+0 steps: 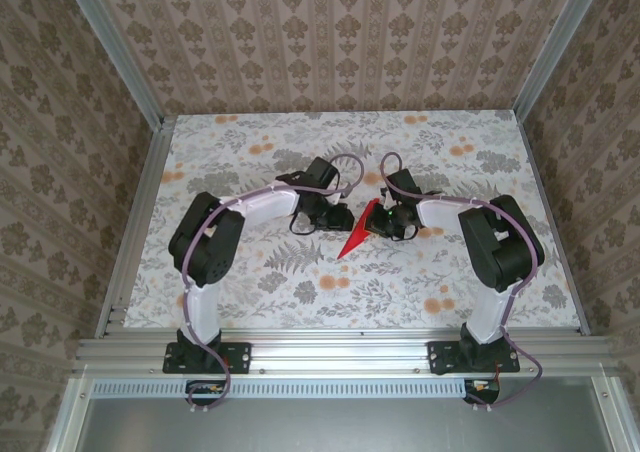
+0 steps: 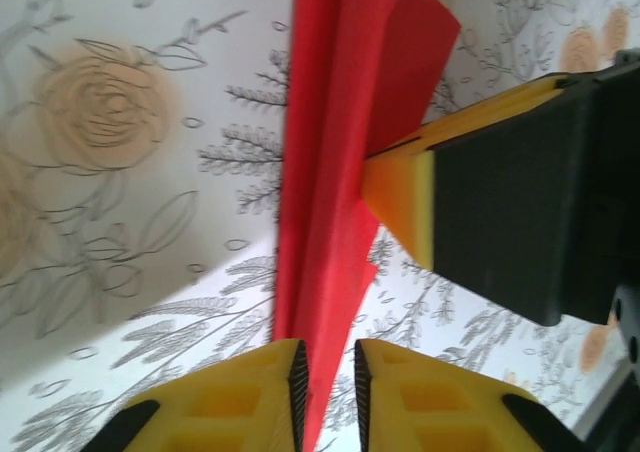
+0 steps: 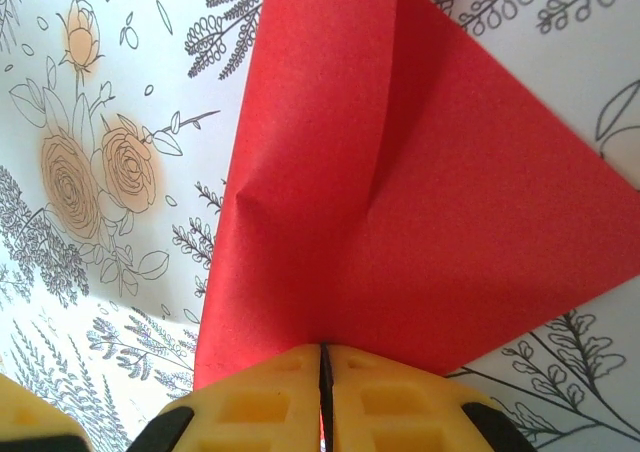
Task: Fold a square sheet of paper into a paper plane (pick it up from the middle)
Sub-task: Fold the wing for the fifth time at the center of the table.
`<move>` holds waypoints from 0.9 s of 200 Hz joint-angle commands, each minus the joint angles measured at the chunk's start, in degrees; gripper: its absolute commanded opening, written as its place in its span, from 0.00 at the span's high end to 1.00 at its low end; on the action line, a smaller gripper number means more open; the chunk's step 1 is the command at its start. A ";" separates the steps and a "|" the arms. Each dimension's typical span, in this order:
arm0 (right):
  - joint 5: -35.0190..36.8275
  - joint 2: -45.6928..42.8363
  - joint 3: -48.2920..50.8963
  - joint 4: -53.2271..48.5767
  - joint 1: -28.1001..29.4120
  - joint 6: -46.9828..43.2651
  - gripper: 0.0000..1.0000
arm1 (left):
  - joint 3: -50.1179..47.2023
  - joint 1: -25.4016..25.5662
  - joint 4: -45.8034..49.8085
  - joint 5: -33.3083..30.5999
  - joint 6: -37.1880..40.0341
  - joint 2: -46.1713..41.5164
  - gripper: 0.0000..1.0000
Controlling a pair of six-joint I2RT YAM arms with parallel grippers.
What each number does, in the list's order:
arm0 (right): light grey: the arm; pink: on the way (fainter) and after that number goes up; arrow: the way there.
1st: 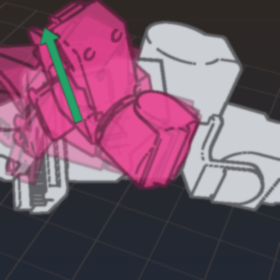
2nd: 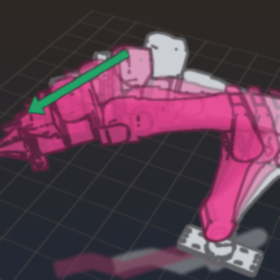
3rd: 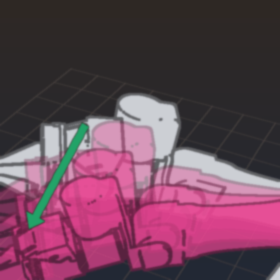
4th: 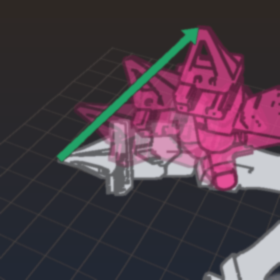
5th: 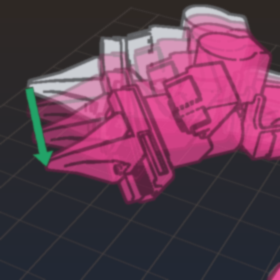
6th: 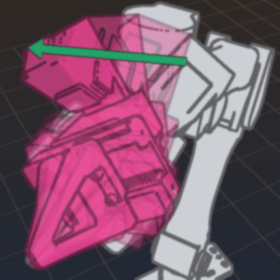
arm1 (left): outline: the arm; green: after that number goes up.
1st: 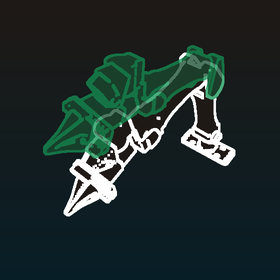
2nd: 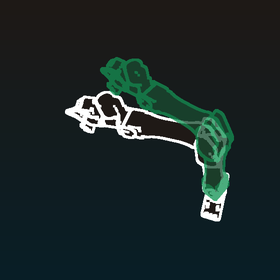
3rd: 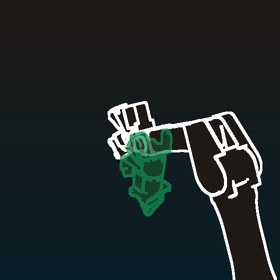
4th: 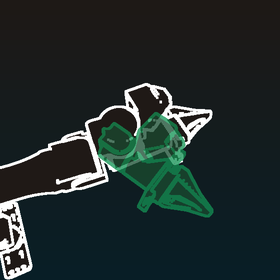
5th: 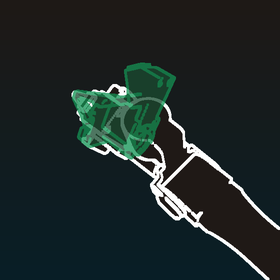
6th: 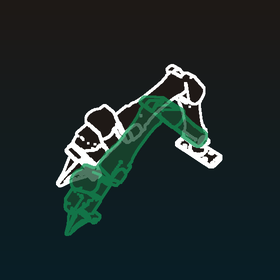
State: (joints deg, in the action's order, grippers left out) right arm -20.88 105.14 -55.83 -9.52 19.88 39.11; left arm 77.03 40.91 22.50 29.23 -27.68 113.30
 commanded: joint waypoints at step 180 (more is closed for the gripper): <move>13.09 8.78 -2.33 -13.24 -0.29 1.01 0.90 | -1.45 2.11 3.41 2.36 1.40 5.53 0.84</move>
State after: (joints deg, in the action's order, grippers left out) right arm -20.47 107.59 -60.29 -15.35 19.88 39.24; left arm 76.44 42.41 21.26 32.99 -28.03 117.51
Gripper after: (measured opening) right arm 0.102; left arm 0.156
